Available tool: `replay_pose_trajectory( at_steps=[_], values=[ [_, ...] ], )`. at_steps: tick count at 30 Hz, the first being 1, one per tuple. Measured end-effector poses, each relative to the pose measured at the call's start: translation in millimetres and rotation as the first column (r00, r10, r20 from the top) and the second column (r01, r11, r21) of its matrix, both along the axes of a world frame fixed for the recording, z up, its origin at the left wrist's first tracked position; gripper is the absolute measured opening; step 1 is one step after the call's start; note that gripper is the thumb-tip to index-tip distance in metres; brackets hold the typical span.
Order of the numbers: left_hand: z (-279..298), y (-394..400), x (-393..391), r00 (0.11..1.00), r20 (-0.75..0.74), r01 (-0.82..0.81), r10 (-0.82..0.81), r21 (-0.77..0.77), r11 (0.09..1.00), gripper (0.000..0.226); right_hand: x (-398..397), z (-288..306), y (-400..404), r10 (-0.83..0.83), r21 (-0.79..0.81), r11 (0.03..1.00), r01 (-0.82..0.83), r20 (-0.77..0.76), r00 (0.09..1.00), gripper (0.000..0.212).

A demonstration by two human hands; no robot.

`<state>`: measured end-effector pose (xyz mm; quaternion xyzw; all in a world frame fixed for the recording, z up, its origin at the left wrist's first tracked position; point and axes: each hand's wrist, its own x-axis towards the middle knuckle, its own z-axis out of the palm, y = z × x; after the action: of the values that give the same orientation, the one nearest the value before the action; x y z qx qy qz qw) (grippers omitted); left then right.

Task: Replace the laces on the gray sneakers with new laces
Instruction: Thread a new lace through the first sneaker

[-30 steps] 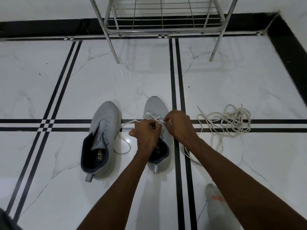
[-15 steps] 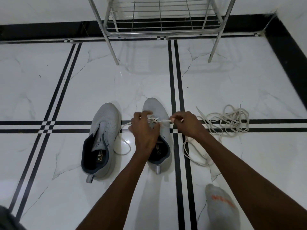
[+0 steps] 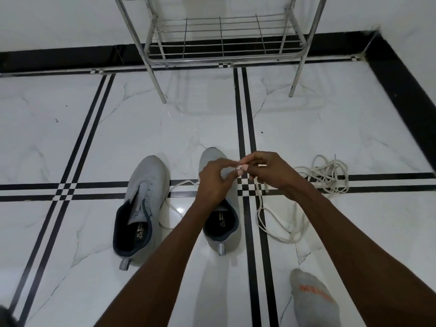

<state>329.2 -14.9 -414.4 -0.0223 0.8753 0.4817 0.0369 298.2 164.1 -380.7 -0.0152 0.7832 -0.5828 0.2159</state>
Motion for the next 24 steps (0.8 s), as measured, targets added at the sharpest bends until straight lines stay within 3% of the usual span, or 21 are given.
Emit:
replay_pose_trajectory(
  at_steps=[2, 5, 6, 8, 10, 11, 13, 15, 17, 20, 22, 24],
  values=[
    [2, -4, -4, 0.992, -0.014, -0.130, 0.129, -0.017, 0.991, 0.015, -3, 2, 3, -0.066, 0.026, 0.997, 0.067, -0.023, 0.998, 0.015],
    [1, -24, -13, 0.931, -0.025, -0.365, 0.365, 0.004, 0.931, 0.017, -7, 2, 16, -0.124, 0.075, 0.989, 0.126, -0.041, 0.991, 0.007],
    [5, -26, -11, 0.935, -0.038, -0.352, 0.353, 0.040, 0.935, 0.025, -7, 3, 15, -0.114, 0.070, 0.991, 0.117, -0.036, 0.993, 0.005],
    [15, -19, -8, 0.983, -0.074, -0.157, 0.170, 0.153, 0.976, 0.034, -6, 3, 6, -0.082, 0.060, 0.995, 0.083, -0.029, 0.996, 0.007],
    [18, -8, -8, 0.994, -0.102, 0.043, -0.035, 0.081, 0.996, 0.032, -6, 5, -6, -0.063, 0.077, 0.995, 0.064, -0.024, 0.998, 0.009],
    [17, -5, -10, 0.992, -0.106, 0.067, -0.064, 0.025, 0.997, 0.024, -6, 7, -9, -0.067, 0.085, 0.994, 0.069, -0.024, 0.997, 0.008],
    [14, -10, -16, 0.987, -0.146, -0.067, 0.062, -0.031, 0.997, 0.010, -8, 8, -6, -0.089, 0.104, 0.990, 0.093, -0.039, 0.995, 0.008],
    [10, -25, -23, 0.945, -0.160, -0.298, 0.287, -0.049, 0.953, 0.012, -11, 8, 4, -0.097, 0.102, 0.989, 0.103, -0.063, 0.993, 0.008],
    [9, -36, -24, 0.910, -0.171, -0.392, 0.377, -0.061, 0.918, 0.017, -10, 10, 8, -0.089, 0.080, 0.992, 0.093, -0.057, 0.994, 0.006],
    [6, -24, -20, 0.981, -0.157, -0.123, 0.111, -0.067, 0.990, 0.053, -10, 11, -5, -0.061, 0.074, 0.995, 0.062, -0.020, 0.998, 0.012],
    [10, -7, -14, 0.990, -0.138, 0.004, -0.014, -0.073, 0.997, 0.037, -10, 14, -14, -0.048, 0.106, 0.993, 0.048, -0.001, 0.999, 0.014],
    [11, -7, -14, 0.985, -0.164, -0.064, 0.052, -0.066, 0.996, 0.013, -10, 12, -13, -0.073, 0.120, 0.990, 0.073, -0.001, 0.997, 0.014]
  ],
)
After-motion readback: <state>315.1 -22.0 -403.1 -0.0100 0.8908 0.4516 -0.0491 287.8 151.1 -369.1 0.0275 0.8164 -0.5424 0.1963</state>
